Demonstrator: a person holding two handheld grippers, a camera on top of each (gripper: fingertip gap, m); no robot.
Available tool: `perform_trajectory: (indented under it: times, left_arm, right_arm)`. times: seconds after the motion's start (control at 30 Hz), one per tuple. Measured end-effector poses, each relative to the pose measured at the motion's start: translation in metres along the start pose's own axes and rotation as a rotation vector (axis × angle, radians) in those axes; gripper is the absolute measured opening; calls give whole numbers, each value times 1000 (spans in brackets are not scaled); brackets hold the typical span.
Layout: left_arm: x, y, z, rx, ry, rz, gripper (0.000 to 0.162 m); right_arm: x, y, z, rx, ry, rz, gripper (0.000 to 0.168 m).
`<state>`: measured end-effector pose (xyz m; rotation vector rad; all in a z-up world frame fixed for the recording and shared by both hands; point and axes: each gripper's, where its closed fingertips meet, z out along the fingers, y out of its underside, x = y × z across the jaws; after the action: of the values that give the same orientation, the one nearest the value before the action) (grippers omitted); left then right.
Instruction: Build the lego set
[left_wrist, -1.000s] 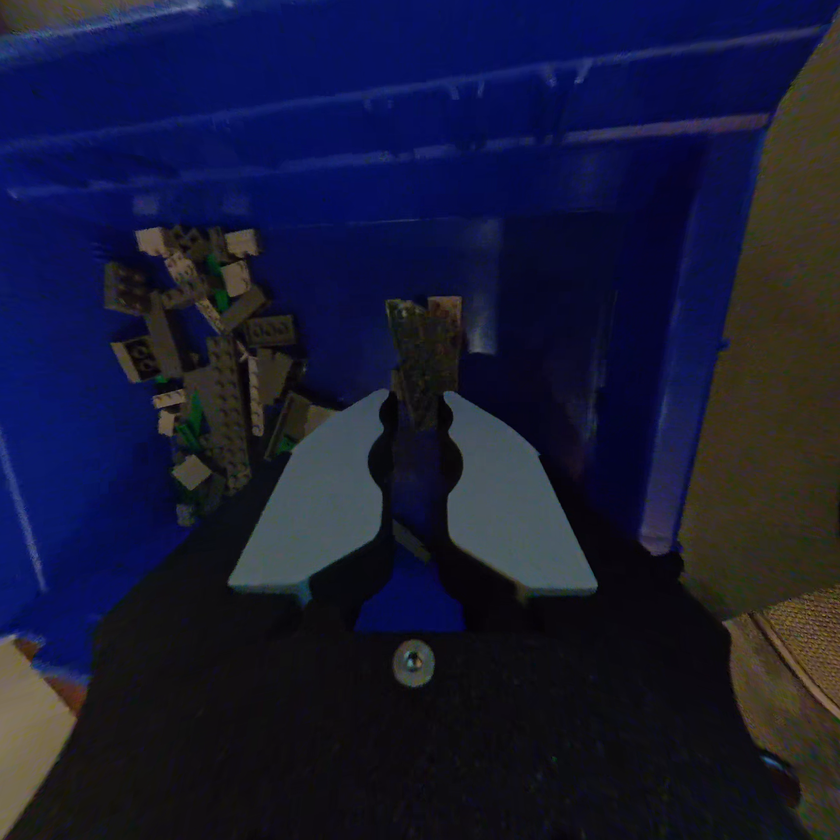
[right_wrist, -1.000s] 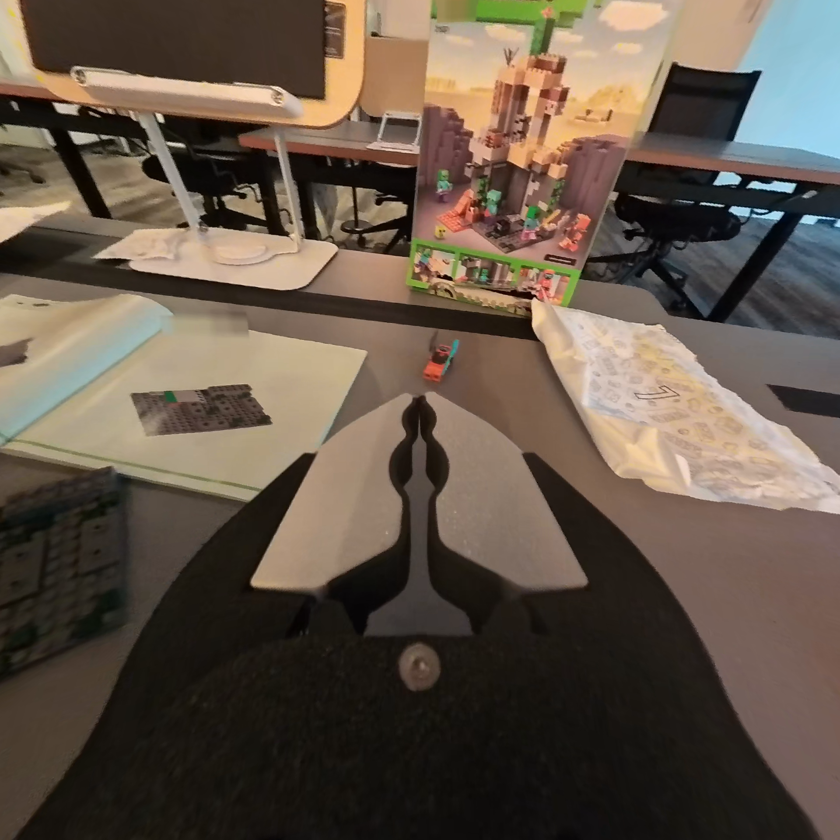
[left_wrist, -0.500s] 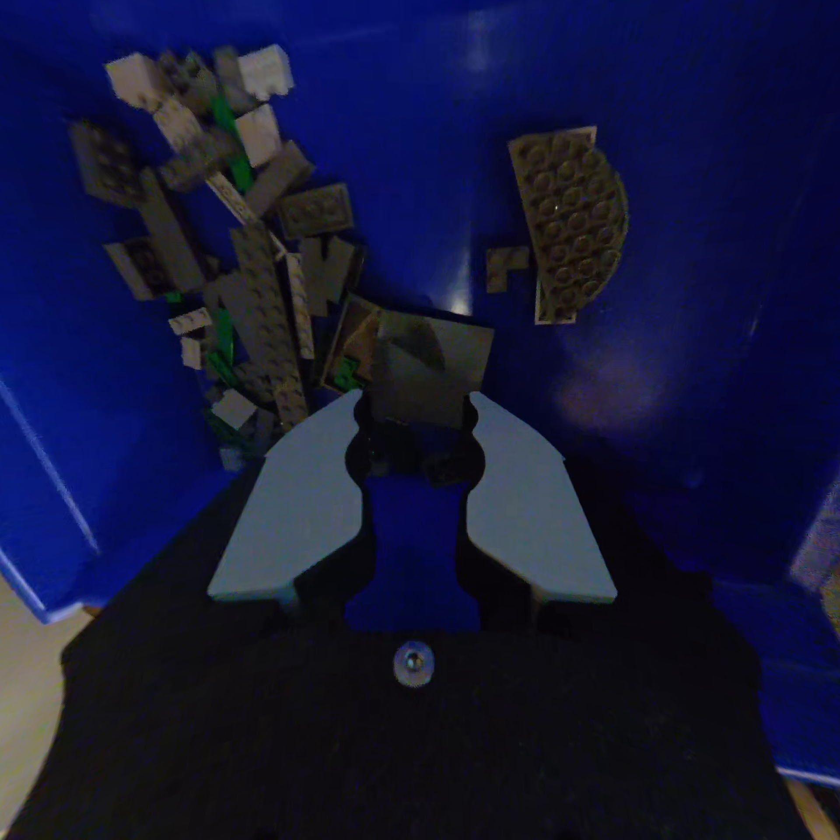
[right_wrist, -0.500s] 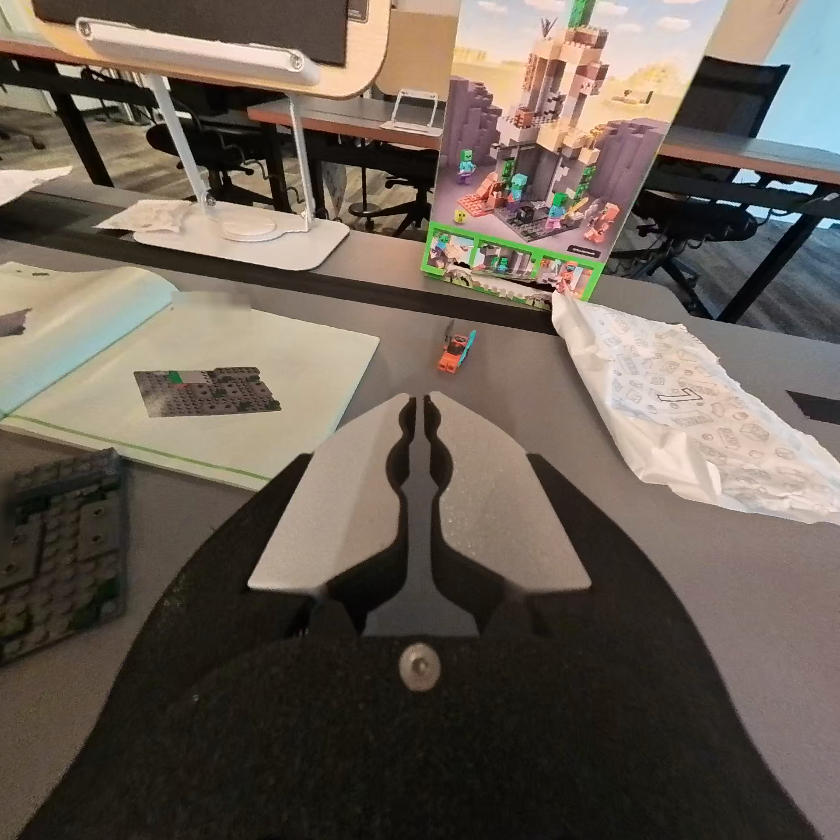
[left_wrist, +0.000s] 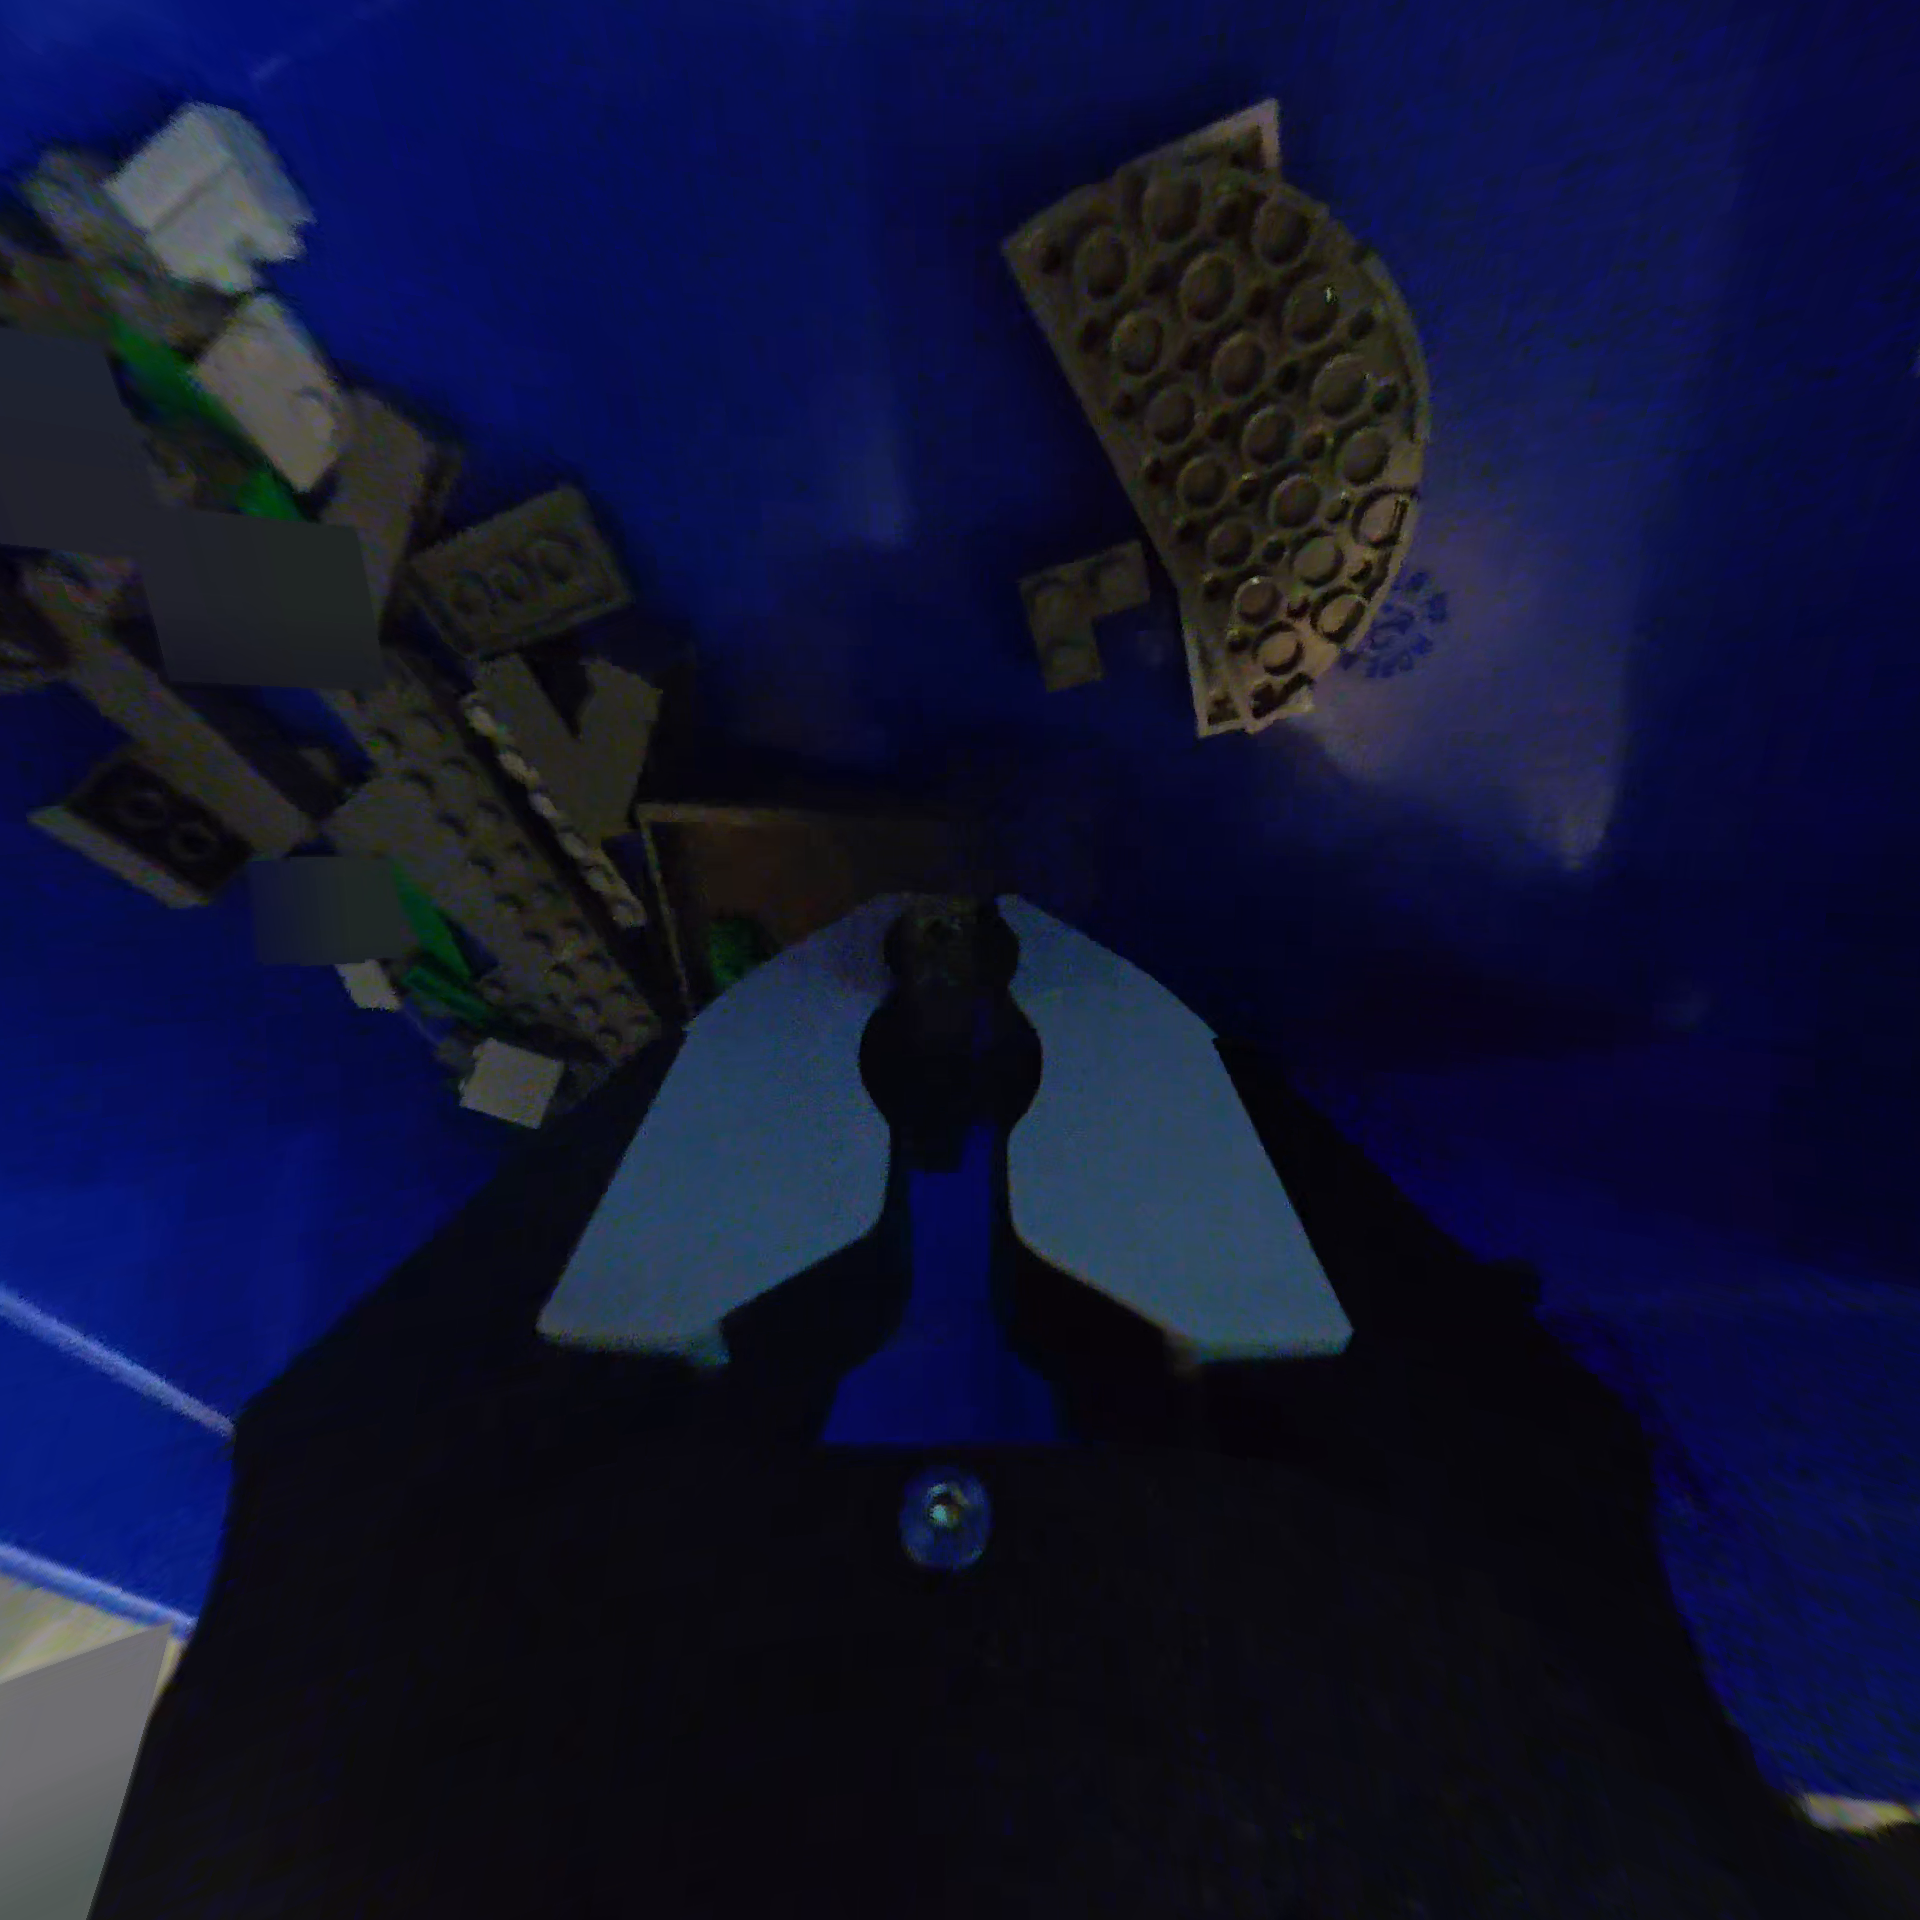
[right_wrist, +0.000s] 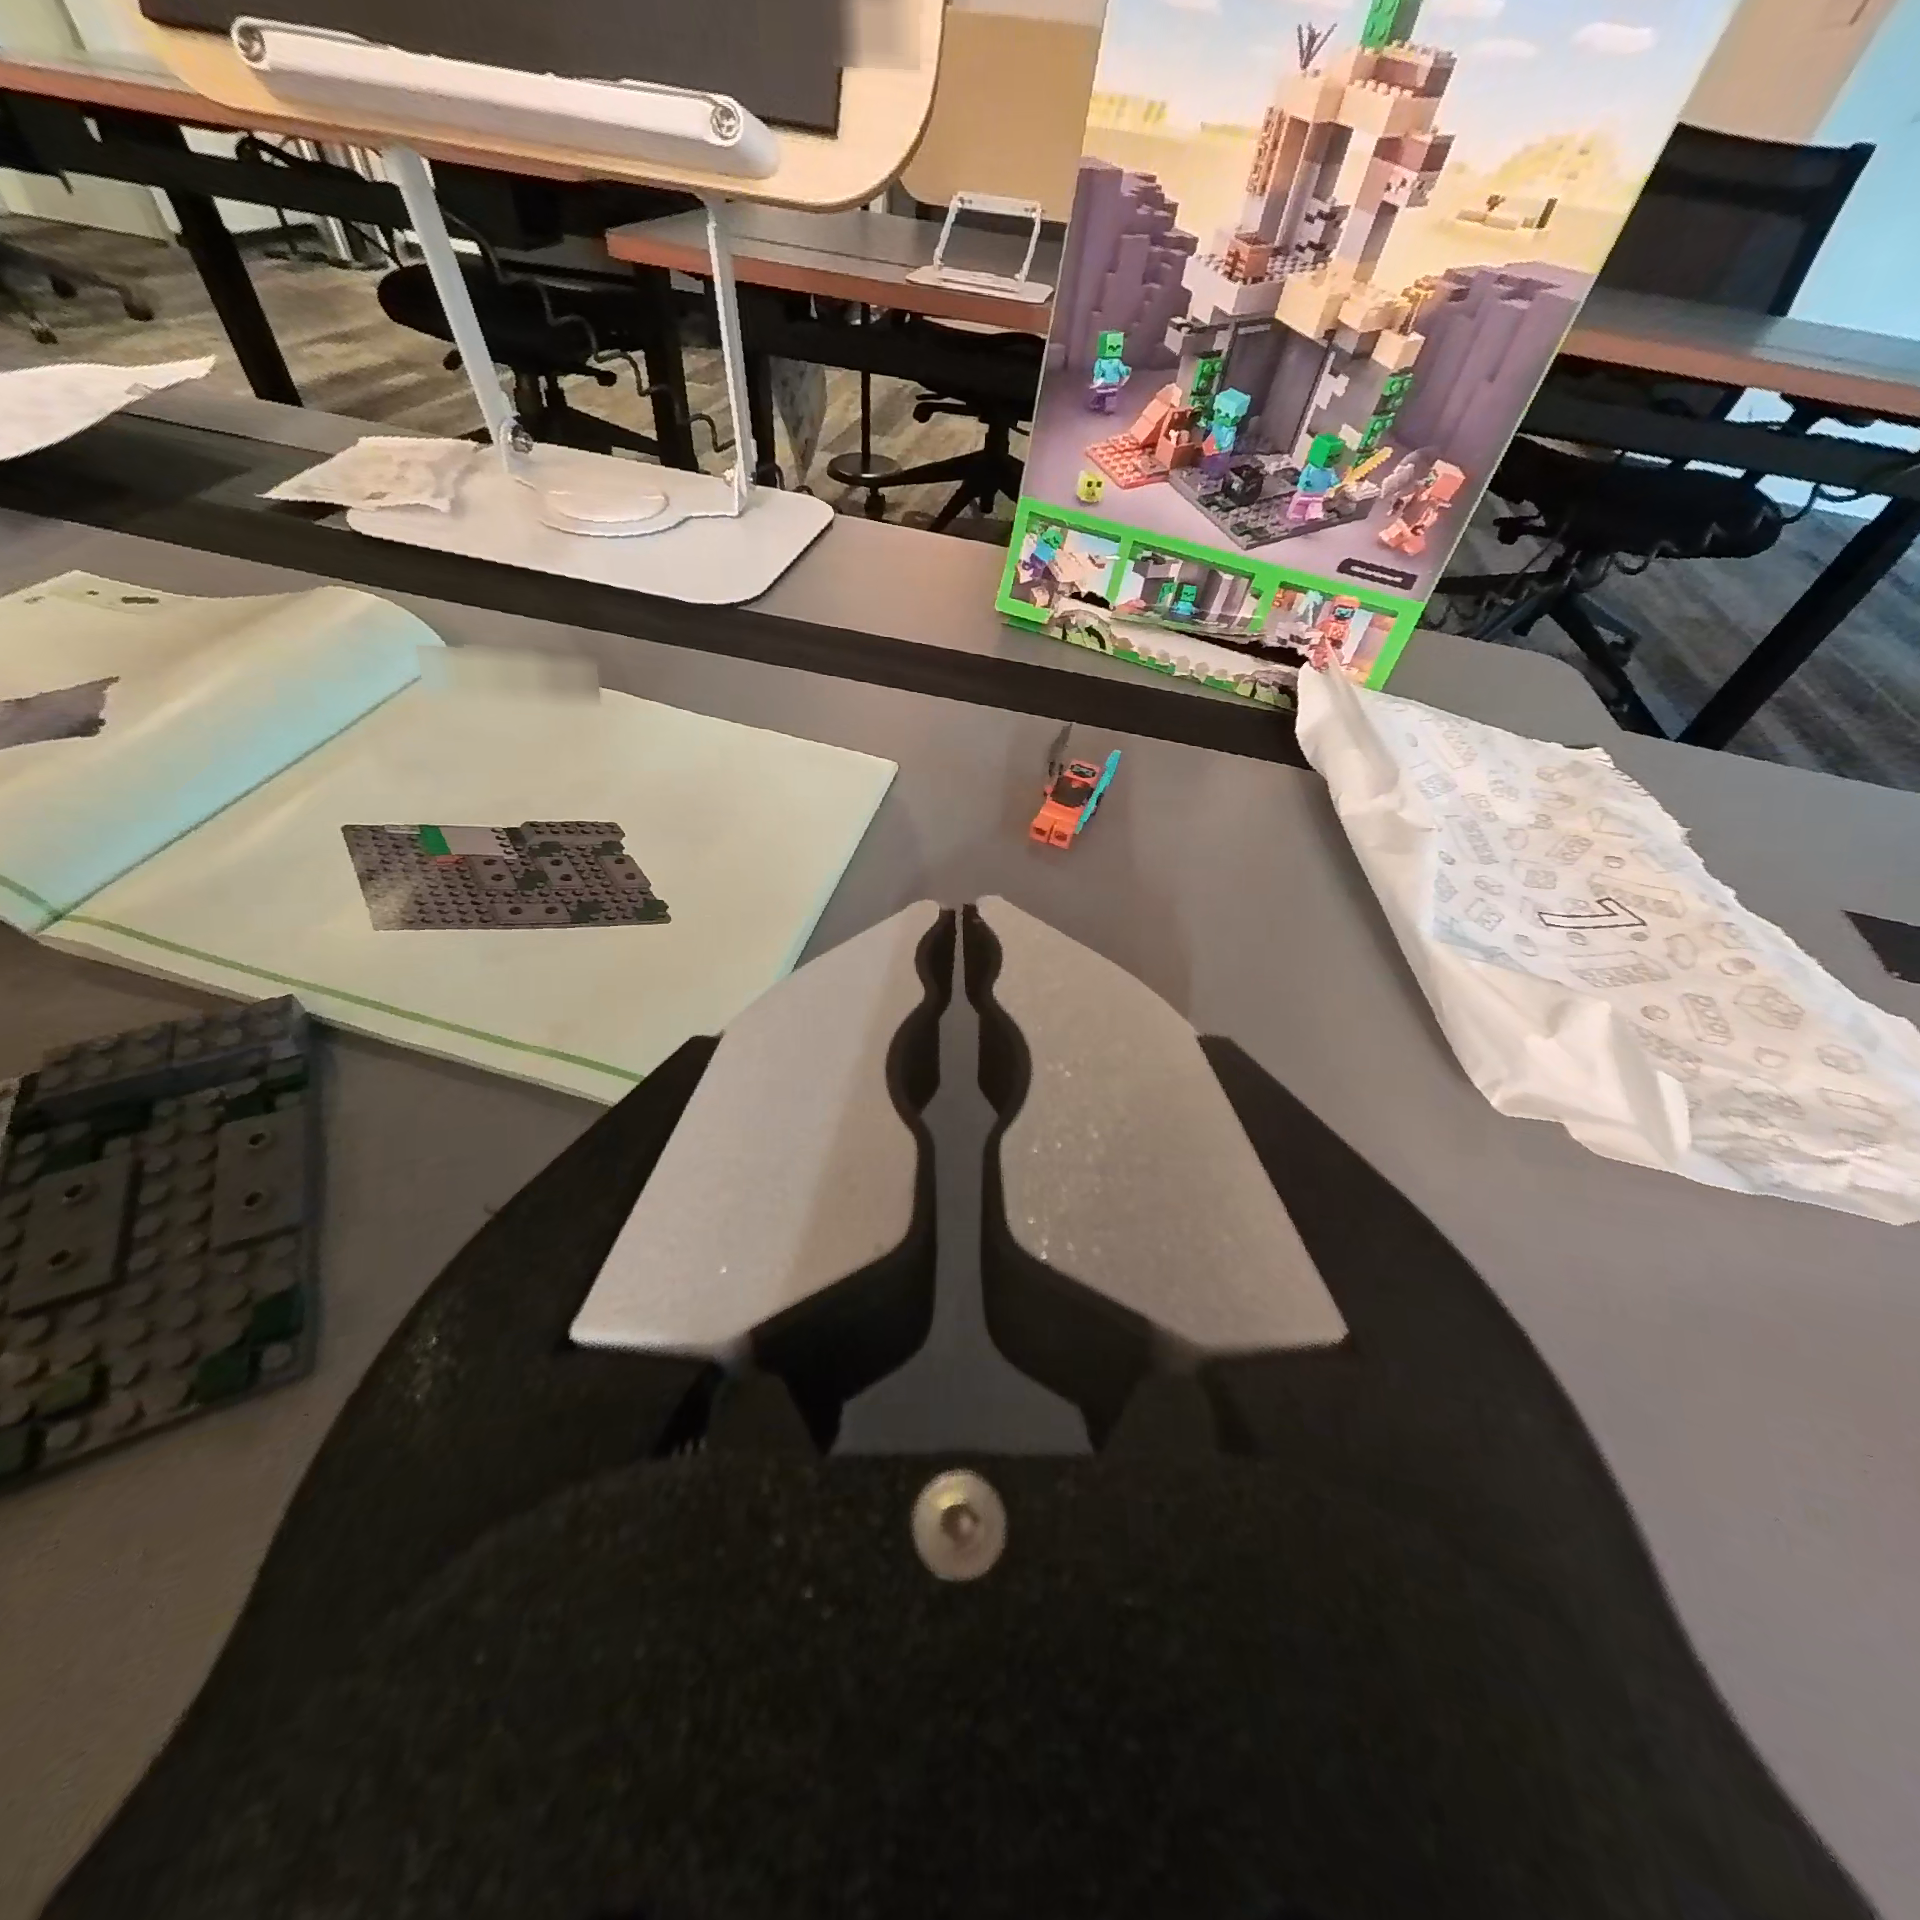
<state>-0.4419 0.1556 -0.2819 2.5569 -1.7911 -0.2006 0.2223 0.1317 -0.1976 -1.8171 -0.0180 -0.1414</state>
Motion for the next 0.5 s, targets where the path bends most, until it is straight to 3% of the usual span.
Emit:
perform_trajectory:
  times: [0.17, 0.37, 0.5]
  left_arm:
    - [-26, -11, -46, 263, -191, -92, 10]
    - [-19, -24, -82, 378, -383, -63, 12]
    - [3, -37, -77, 374, -394, -2, 14]
  right_arm:
    - [-1, -1, 0, 1, -5, 4, 0]
    - [-6, -1, 0, 1, -21, -3, 0]
    - [-6, -1, 0, 3, -26, 1, 0]
